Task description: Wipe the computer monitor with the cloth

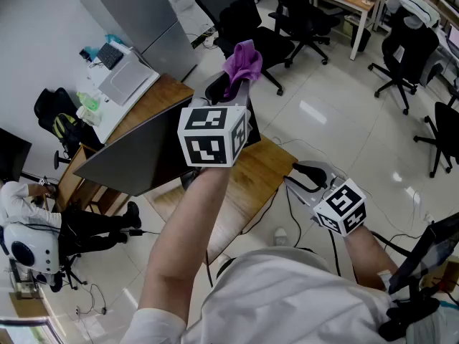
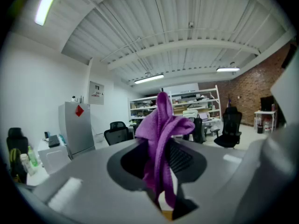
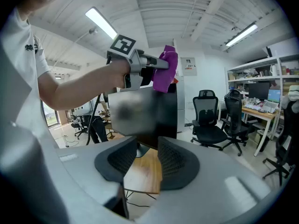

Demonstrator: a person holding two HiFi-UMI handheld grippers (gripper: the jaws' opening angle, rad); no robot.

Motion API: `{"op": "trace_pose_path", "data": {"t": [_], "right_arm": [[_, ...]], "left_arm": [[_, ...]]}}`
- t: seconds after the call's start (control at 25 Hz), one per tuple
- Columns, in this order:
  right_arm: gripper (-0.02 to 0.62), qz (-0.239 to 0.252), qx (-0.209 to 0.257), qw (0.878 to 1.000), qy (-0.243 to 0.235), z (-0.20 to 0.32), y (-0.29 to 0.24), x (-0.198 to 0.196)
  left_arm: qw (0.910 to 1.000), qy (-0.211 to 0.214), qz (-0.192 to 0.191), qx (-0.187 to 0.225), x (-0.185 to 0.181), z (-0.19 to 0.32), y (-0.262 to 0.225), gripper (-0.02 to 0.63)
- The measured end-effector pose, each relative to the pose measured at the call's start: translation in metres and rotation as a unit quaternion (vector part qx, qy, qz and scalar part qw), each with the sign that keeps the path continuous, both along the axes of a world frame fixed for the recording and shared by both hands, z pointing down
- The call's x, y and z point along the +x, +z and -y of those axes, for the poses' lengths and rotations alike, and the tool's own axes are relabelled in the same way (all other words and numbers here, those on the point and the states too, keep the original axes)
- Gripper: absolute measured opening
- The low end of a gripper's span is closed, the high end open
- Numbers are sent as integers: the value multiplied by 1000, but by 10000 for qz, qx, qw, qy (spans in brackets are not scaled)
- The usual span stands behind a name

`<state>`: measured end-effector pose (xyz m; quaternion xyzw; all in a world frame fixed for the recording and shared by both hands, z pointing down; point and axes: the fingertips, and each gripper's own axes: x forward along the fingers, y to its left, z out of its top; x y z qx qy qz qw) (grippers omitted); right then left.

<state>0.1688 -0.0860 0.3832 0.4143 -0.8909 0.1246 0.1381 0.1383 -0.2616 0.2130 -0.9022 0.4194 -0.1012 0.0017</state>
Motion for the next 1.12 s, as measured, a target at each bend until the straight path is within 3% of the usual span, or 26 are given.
{"op": "trace_pose_path", "data": {"t": [0.52,1.12], "right_arm": [[140,184,-5,9997,-159,4,7,24],[140,193,31,9988,-441,14,9,-1]], "left_arm": [[9951,-411,771,-460,-8,31,21,127],[9934,-601,868,-457,-53,25,24,128]]}}
